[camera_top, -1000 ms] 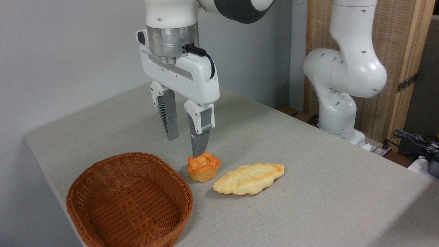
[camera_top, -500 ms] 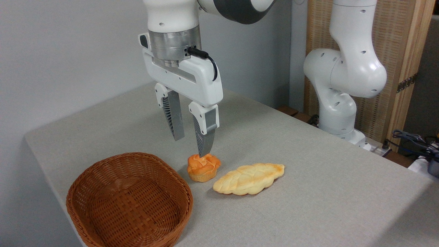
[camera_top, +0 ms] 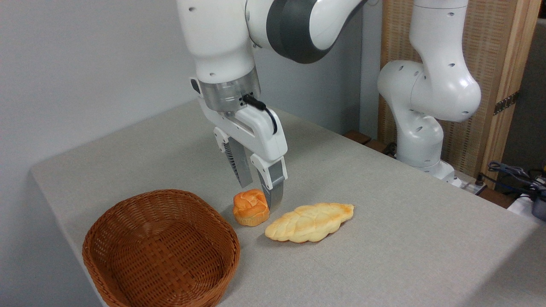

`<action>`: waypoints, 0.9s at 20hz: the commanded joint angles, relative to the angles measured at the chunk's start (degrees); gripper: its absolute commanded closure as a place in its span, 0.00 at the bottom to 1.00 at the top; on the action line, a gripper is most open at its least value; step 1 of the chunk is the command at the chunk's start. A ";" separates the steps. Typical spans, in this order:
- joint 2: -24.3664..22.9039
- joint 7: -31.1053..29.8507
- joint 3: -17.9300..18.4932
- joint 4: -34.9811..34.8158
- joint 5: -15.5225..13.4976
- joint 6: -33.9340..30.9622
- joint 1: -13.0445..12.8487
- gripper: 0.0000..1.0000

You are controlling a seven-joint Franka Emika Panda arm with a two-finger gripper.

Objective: Put bread into the basket

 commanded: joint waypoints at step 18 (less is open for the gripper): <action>5.50 21.56 -0.20 -1.83 -0.42 0.74 -7.20 0.00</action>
